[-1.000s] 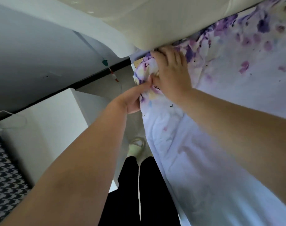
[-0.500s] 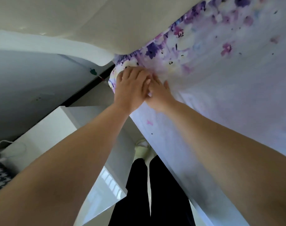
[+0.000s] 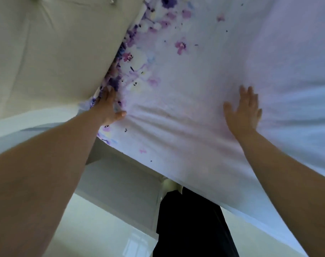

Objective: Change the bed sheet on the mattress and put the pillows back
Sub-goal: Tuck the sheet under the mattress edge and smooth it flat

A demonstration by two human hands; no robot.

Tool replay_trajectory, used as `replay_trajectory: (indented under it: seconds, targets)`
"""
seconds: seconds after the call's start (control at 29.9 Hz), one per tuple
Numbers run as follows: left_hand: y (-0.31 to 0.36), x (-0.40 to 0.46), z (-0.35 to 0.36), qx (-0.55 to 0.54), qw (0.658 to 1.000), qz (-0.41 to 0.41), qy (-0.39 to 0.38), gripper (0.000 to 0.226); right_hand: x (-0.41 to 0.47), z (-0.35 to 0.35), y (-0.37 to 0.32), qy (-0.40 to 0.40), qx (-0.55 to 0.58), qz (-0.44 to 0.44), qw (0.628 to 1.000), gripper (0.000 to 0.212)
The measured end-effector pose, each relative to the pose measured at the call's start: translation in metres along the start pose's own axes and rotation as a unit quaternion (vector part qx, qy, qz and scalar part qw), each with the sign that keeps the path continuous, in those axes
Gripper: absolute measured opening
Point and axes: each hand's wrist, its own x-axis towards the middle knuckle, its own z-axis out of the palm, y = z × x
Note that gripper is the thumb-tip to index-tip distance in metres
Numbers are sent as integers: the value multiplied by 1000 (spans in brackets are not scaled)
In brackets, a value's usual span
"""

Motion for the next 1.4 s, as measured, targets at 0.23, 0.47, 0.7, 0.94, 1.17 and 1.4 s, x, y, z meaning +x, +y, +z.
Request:
replay_trajectory:
  seconds: [0.23, 0.47, 0.7, 0.94, 1.17, 1.4]
  targets:
    - [140, -54, 2, 106, 970, 143, 167, 66, -195, 72, -29, -359, -57, -371, 855, 55]
    - [304, -75, 39, 170, 940, 294, 22, 73, -88, -55, 72, -13, 134, -98, 986, 38]
    - [430, -88, 83, 199, 913, 356, -4, 90, -5, -117, 257, -18, 38, 41, 998, 68]
    - [485, -140, 177, 251, 855, 454, -28, 36, -184, -42, 285, -205, -40, -220, 953, 56]
    - [616, -117, 181, 227, 831, 490, 132, 73, -98, -120, 379, 63, 95, -130, 985, 51]
    - [578, -191, 289, 310, 677, 667, -9, 44, -109, -104, 505, 30, -10, -82, 996, 44]
